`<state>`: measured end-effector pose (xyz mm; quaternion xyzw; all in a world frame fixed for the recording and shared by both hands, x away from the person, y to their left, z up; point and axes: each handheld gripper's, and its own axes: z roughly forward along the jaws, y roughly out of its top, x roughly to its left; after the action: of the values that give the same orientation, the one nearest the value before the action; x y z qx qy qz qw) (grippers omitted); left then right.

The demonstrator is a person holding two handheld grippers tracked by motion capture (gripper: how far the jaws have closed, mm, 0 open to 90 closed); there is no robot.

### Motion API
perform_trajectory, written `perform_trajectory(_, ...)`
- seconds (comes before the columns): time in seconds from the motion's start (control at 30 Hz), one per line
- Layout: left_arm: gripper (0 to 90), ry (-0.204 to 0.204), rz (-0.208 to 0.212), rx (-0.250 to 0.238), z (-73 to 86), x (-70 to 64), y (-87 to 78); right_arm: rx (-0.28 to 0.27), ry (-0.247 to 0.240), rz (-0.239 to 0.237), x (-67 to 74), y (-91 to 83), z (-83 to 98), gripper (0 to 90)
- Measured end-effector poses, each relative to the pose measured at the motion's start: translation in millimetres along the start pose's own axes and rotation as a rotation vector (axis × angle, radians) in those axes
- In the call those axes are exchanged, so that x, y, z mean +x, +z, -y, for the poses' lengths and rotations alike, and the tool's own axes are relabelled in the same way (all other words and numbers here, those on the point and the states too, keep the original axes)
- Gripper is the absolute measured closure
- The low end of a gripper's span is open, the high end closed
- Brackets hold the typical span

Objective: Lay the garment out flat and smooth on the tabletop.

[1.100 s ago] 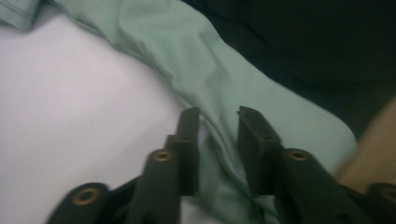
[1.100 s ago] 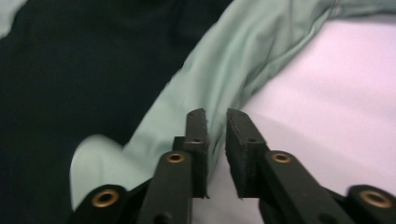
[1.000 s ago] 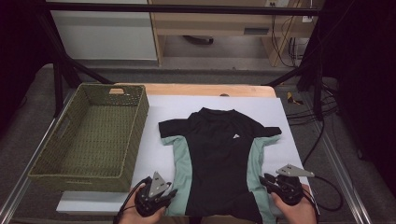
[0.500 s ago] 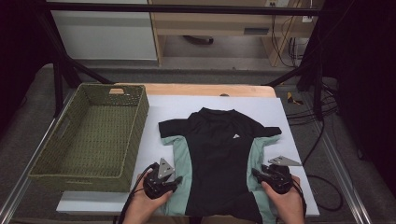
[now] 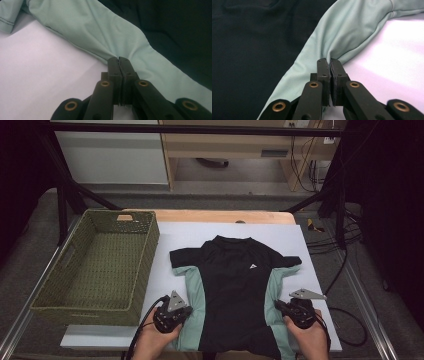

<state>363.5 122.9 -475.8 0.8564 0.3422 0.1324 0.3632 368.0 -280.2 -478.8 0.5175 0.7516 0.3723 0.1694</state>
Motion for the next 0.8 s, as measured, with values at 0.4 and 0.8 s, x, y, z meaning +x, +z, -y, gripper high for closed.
perform_trajectory(0.4, 88.9, 0.013, 0.089, 0.026, 30.5, -24.8, -42.9, 0.045, -0.068, -0.050, 14.3, -30.8, 25.6, 88.0)
perform_trajectory(0.8, 63.9, 0.024, -0.006, -0.021, 16.9, -26.1, -33.3, -0.011, -0.053, -0.013, 20.6, -34.9, 23.7, 63.0)
